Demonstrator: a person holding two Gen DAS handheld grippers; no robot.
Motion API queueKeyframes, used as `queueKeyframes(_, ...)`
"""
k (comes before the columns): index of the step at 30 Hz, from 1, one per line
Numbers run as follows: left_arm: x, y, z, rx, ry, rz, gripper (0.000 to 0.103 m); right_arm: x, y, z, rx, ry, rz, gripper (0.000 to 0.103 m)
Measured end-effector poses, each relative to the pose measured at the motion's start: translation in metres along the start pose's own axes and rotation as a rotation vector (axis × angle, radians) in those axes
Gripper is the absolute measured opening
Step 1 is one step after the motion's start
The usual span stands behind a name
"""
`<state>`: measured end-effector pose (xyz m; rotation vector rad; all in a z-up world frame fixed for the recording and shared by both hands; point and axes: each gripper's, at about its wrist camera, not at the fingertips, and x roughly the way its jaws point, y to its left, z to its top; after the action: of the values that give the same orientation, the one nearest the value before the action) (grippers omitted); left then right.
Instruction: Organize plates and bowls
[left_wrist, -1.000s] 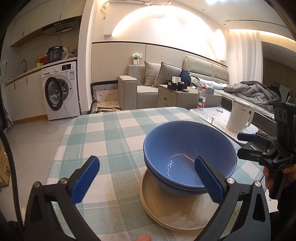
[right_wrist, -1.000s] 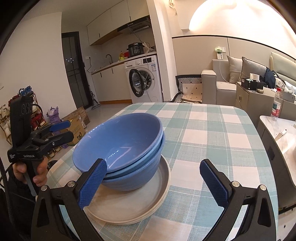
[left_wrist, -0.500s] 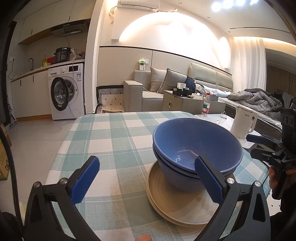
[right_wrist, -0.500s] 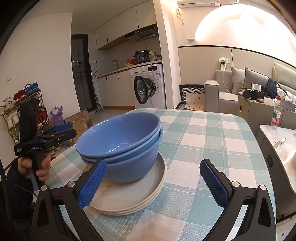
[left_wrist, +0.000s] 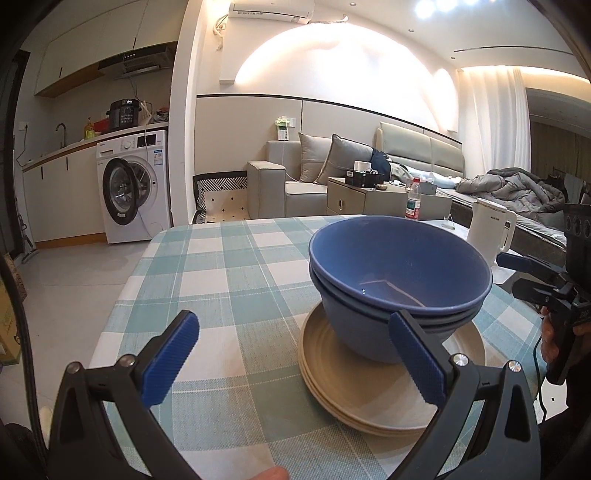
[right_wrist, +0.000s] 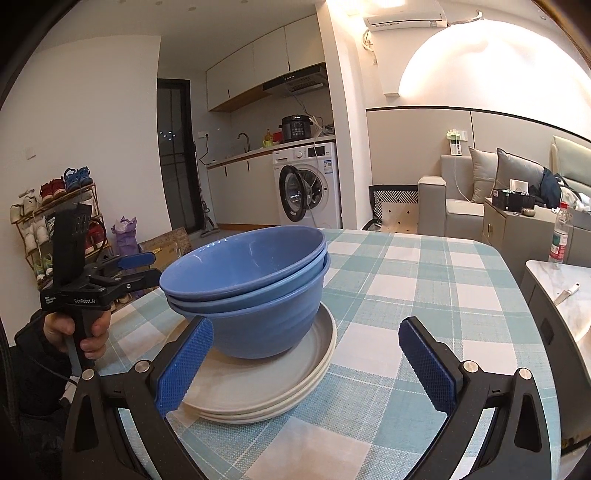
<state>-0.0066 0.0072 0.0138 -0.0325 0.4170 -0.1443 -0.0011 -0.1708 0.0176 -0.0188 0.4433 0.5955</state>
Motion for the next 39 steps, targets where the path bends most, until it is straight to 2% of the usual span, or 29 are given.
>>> queueKeyframes(19, 0.008, 0.011, -0.01, -0.025, -0.025, -0.02, 0.103, 0.004, 0.001, -0.007, -0.007, -0.037, 0.027, 0.102)
queueKeyframes(39, 0.002, 0.002, -0.011, 0.011, -0.057, -0.012, 0.103, 0.003, 0.01, -0.01, -0.057, -0.05, 0.035, 0.102)
